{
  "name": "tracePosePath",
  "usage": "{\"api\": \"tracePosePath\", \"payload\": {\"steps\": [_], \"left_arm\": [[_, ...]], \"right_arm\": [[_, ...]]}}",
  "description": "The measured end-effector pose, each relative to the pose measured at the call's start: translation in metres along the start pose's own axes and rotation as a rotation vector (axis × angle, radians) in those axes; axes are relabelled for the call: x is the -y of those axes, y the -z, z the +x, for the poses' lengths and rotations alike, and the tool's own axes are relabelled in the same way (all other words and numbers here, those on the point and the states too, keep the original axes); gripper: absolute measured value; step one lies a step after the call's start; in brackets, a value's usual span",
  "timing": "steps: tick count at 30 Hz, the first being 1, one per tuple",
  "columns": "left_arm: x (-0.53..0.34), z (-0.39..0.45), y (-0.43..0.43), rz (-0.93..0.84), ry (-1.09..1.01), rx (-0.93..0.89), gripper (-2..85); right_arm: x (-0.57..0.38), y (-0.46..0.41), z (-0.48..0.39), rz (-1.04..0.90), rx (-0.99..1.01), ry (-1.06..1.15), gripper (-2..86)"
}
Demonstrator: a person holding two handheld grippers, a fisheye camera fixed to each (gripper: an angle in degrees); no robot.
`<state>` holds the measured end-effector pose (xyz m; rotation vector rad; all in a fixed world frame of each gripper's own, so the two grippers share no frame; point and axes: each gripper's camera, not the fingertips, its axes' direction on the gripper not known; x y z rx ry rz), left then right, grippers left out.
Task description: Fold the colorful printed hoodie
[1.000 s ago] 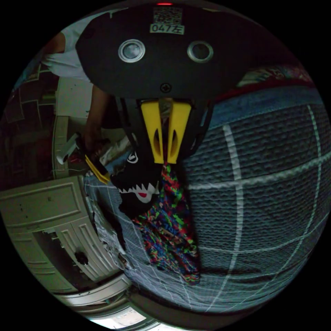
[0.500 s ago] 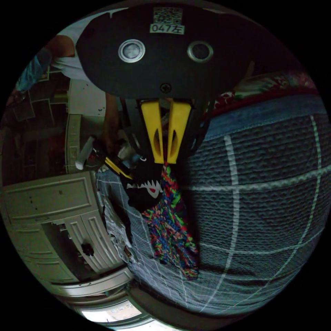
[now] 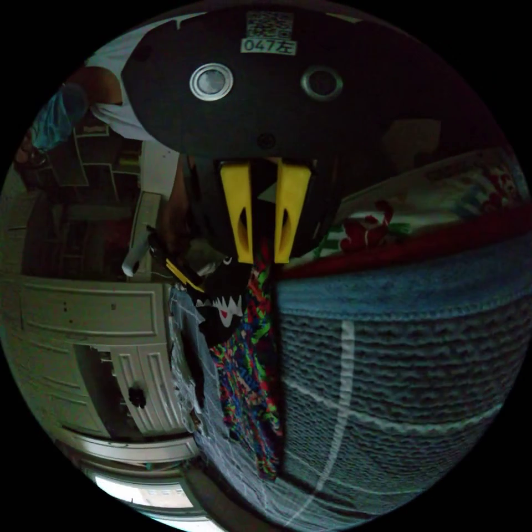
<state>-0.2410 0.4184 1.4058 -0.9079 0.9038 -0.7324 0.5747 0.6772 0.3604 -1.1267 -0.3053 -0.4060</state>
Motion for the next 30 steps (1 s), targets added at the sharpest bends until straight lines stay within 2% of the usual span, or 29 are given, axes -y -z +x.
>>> {"api": "tracePosePath", "payload": {"steps": [4,7,9,15,18,20,23,25,28,30], "left_arm": [[-0.008,0.008,0.02,0.053,-0.061,0.078,6.3],[-0.008,0.023,0.041,0.119,-0.124,0.217,5.8],[0.004,0.037,0.049,0.145,-0.18,0.266,5.5],[0.081,0.091,0.053,0.195,-0.431,0.319,4.6],[0.142,0.119,0.05,0.204,-0.573,0.386,9.1],[0.195,0.145,0.037,0.132,-0.767,0.417,12.7],[0.248,0.181,0.006,0.029,-1.056,0.531,11.9],[0.277,0.197,-0.017,-0.006,-1.175,0.619,11.3],[0.312,0.217,-0.047,-0.065,-1.369,0.618,10.6],[0.332,0.227,-0.062,-0.098,-1.414,0.608,10.0]], "right_arm": [[0.015,0.025,0.014,0.128,-0.181,-0.077,5.0],[0.045,0.05,0.024,0.344,-0.118,-0.033,5.5],[0.084,0.05,0.028,0.395,-0.076,0.037,5.5],[0.245,-0.022,0.037,0.193,0.015,0.183,5.4],[0.3,-0.07,0.045,0.038,0.039,0.181,5.3],[0.321,-0.091,0.049,-0.017,0.029,0.167,4.8],[0.347,-0.108,0.059,-0.01,0.082,0.123,3.4],[0.361,-0.115,0.061,0.003,0.15,0.122,1.3],[0.366,-0.109,0.052,0.104,0.076,0.169,0.3],[0.366,-0.104,0.044,0.173,0.024,0.217,0.1]]}}
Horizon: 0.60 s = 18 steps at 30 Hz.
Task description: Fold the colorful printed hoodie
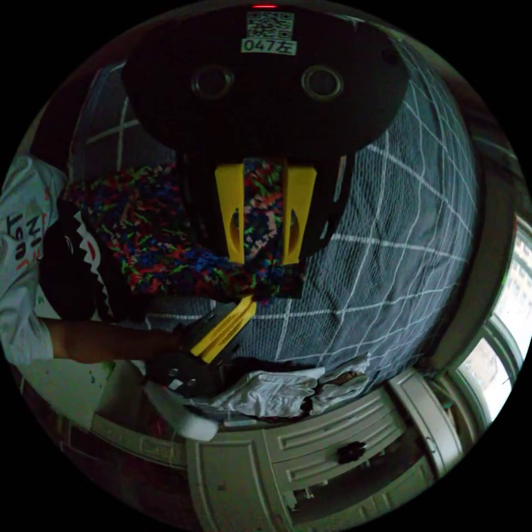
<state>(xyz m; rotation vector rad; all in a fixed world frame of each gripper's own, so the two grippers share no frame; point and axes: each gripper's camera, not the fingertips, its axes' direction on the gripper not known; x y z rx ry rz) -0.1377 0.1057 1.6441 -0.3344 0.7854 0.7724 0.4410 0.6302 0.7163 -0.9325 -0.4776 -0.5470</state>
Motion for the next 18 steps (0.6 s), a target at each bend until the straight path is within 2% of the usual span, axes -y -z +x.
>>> {"api": "tracePosePath", "payload": {"steps": [4,8,11,13,18], "left_arm": [[0.036,-0.028,-0.027,-0.014,-0.065,-0.088,8.4],[0.066,-0.042,-0.044,-0.041,-0.125,-0.047,7.9],[0.083,-0.056,-0.056,-0.062,-0.117,-0.057,8.1],[0.091,-0.065,-0.06,-0.065,-0.109,-0.064,8.2],[0.111,-0.091,-0.061,-0.019,-0.086,-0.063,8.2]], "right_arm": [[0.007,0.003,-0.019,0.085,-0.133,0.166,0.2],[0.018,-0.011,-0.022,0.039,-0.273,0.243,1.5],[0.031,-0.023,-0.009,0.006,-0.197,0.201,4.9],[0.043,-0.028,0.01,-0.023,-0.075,0.108,7.4],[0.064,-0.036,0.039,-0.034,0.017,-0.005,7.9]]}}
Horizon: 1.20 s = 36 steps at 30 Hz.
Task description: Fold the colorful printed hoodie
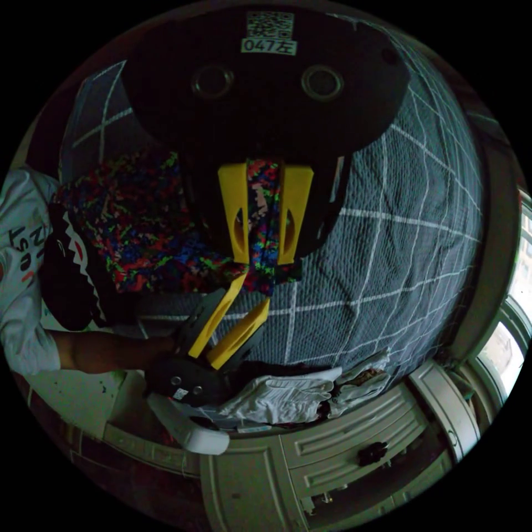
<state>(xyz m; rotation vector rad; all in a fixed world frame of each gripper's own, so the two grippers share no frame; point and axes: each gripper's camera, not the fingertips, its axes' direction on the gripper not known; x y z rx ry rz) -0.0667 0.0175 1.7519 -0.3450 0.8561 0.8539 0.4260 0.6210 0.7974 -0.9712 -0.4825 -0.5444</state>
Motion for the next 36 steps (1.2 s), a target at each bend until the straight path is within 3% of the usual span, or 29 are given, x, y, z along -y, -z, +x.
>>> {"api": "tracePosePath", "payload": {"steps": [7,12,17,21,26,36], "left_arm": [[0.027,-0.035,-0.01,-0.03,-0.021,0.012,8.1],[0.044,-0.06,-0.015,-0.011,-0.023,0.023,9.0],[0.067,-0.089,-0.025,-0.026,-0.069,-0.07,10.7],[0.081,-0.107,-0.034,-0.097,-0.086,-0.19,4.8],[0.088,-0.136,-0.032,-0.123,-0.005,-0.194,0.0],[0.117,-0.173,-0.048,-0.337,0.192,-0.16,2.9]], "right_arm": [[0.023,-0.012,0.013,-0.004,0.031,-0.039,1.5],[0.022,0.01,0.004,0.142,0.002,0.046,0.1],[0.019,0.026,-0.009,0.239,0.034,0.193,0.0],[0.019,0.032,-0.012,0.261,0.006,0.249,0.0],[0.032,0.028,-0.003,0.243,-0.004,0.208,0.0],[0.078,-0.002,0.011,0.047,-0.092,0.173,0.0]]}}
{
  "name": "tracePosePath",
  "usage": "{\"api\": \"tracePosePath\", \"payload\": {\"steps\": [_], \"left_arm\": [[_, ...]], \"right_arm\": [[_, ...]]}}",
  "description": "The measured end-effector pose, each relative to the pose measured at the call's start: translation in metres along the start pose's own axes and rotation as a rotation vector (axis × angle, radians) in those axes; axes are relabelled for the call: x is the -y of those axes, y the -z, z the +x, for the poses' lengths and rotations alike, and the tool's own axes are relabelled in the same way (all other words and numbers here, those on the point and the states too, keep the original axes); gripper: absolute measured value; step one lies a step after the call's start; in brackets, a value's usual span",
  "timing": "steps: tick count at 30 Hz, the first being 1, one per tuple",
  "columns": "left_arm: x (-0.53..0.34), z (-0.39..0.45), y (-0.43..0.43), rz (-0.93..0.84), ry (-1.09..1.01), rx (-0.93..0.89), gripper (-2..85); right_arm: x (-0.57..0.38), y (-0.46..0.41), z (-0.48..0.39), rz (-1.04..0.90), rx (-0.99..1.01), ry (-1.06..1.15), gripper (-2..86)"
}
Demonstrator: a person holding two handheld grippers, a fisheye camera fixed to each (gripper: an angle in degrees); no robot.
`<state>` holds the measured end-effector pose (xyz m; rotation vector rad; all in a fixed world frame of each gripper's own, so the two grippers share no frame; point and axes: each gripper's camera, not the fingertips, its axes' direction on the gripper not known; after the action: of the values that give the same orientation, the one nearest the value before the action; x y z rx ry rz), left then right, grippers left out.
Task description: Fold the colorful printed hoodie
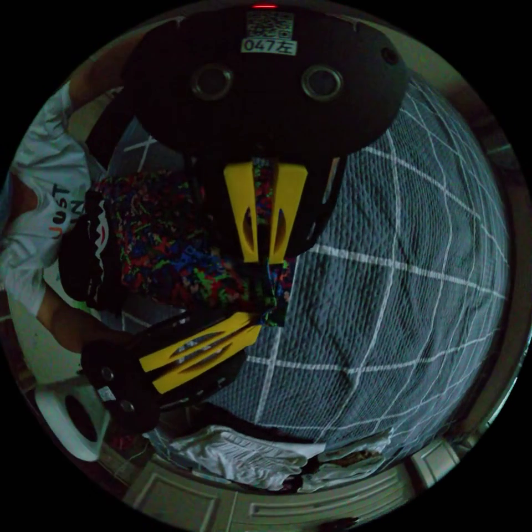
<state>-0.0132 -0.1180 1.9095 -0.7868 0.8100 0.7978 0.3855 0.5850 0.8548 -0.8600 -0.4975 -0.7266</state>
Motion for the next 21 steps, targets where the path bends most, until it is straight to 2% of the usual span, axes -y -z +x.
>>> {"api": "tracePosePath", "payload": {"steps": [3,6,13,15,17,21], "left_arm": [[0.013,-0.006,0.0,-0.03,0.048,0.004,4.7],[0.01,-0.007,0.009,0.02,0.059,-0.001,3.4],[-0.013,0.003,0.014,0.019,0.066,-0.007,0.4],[-0.018,0.005,0.013,-0.033,0.088,0.022,-0.2],[-0.027,0.009,0.005,-0.187,0.142,0.137,-0.6],[-0.044,0.024,0.005,-0.244,0.18,0.184,-0.8]], "right_arm": [[-0.002,-0.005,0.007,-0.047,0.0,-0.03,0.0],[-0.009,-0.01,0.011,-0.061,0.021,-0.049,-0.1],[-0.03,0.014,0.009,0.095,-0.025,-0.028,-0.1],[-0.032,0.014,0.011,0.062,-0.032,-0.028,0.0],[-0.033,0.01,0.013,0.027,-0.018,-0.035,0.0],[-0.038,-0.002,0.013,-0.06,0.011,-0.043,0.4]]}}
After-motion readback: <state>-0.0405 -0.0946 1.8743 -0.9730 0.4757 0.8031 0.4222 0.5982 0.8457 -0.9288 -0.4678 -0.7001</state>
